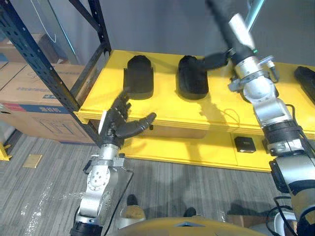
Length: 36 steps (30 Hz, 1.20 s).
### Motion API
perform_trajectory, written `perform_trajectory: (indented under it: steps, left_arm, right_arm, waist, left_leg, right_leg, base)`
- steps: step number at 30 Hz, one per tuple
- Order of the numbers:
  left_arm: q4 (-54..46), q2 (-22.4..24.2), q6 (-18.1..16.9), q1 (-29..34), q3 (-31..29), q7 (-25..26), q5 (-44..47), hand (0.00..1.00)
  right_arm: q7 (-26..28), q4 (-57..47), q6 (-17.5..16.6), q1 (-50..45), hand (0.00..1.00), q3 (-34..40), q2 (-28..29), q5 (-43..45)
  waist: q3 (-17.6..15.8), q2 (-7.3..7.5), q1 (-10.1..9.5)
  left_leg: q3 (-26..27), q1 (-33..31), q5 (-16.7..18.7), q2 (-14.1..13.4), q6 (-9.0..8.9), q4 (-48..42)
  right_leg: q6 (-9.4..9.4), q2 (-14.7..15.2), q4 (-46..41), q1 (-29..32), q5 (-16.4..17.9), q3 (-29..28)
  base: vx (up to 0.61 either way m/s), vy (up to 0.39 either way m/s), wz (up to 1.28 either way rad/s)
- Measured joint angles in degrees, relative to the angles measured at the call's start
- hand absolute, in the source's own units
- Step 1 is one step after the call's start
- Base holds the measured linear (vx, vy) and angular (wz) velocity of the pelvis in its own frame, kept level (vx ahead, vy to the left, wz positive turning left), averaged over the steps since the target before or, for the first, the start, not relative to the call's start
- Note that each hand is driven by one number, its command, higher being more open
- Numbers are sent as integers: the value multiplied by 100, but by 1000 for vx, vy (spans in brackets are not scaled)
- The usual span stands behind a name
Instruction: Walk over and take three plastic housings, then place them on the shelf
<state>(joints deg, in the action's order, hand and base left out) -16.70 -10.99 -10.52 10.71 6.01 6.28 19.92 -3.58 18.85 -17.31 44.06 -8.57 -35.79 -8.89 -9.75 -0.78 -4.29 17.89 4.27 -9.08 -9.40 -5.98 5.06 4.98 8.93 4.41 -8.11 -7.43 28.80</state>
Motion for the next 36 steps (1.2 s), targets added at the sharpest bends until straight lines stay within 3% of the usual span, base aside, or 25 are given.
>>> perform_trajectory:
  steps: [3,7,11,14,19,22,24,27,30,33,36]
  left_arm:
    - [-289,-4,-180,-9,-87,149,25,100]
    - [-418,134,-306,4,26,283,-7,100]
    - [-394,159,-307,50,149,438,-282,100]
    - [-355,159,-310,114,171,612,-484,100]
    - [-121,160,-312,209,165,685,-491,100]
    - [-121,159,-302,504,197,564,-481,100]
    - [-110,160,-163,577,266,534,-476,100]
    - [-67,158,-153,565,249,556,-447,100]
    - [7,159,-152,515,220,804,-447,100]
    - [126,161,-137,306,212,1059,-461,100]
    - [148,165,-113,54,195,1326,-481,100]
  right_arm:
    - [28,-611,-10,-461,100,30,28,150]
    - [558,-998,256,-1018,100,-383,572,305]
    - [700,-895,336,-1019,100,-926,1017,234]
    - [690,-452,337,-1002,100,-1065,1227,15]
    - [2,352,457,-699,100,-1259,1381,-410]
    - [-624,247,428,-702,100,-1077,1420,-384]
    - [-1064,-434,427,-936,100,-528,1581,-378]
    - [-1331,-1711,291,-1459,100,-105,1642,-367]
    - [-1349,-3081,-198,-2458,100,327,1642,-367]
    - [-1262,-3761,-524,-3168,100,695,1633,-203]
    - [-1037,-3996,-607,-3676,100,1048,1627,122]
  waist:
    - [21,-43,96]
    - [29,-90,143]
    - [41,-133,76]
    - [46,-152,-105]
    - [45,-215,-210]
    - [27,-247,-182]
    - [-18,-363,-164]
    - [-64,-432,6]
    - [-109,-440,309]
    - [-286,-448,540]
    - [-456,-452,696]
  left_leg:
    - [-22,-9,4,33,6,1]
    - [-67,-15,38,25,-22,2]
    - [-231,-184,-15,30,-6,0]
    - [-283,-194,-23,50,5,-2]
    - [-418,-298,-77,138,77,-15]
    - [-398,-297,-70,154,77,-18]
    - [-275,-327,-41,158,66,-20]
    - [-78,-405,-20,170,86,-22]
    - [233,-491,22,178,113,-23]
    - [436,-493,43,159,113,-26]
    - [640,-556,158,70,93,-237]
  right_leg:
    - [10,33,0,-8,20,21]
    - [14,24,3,-35,23,77]
    - [14,19,2,24,22,251]
    - [10,31,1,0,20,292]
    - [12,113,-37,19,9,407]
    - [45,158,-139,98,45,363]
    - [30,224,-356,305,119,199]
    - [40,285,-495,576,130,-19]
    - [48,331,-646,954,132,-367]
    - [38,327,-753,1168,141,-593]
    - [25,279,-838,1338,149,-823]
  base:
    - [3,32,5]
    - [-14,11,4]
    - [5,11,21]
    - [45,15,12]
    - [35,32,16]
    - [29,35,-3]
    - [-4,40,-26]
    - [0,24,-38]
    - [16,13,-48]
    - [9,-7,-40]
    - [19,-38,-42]
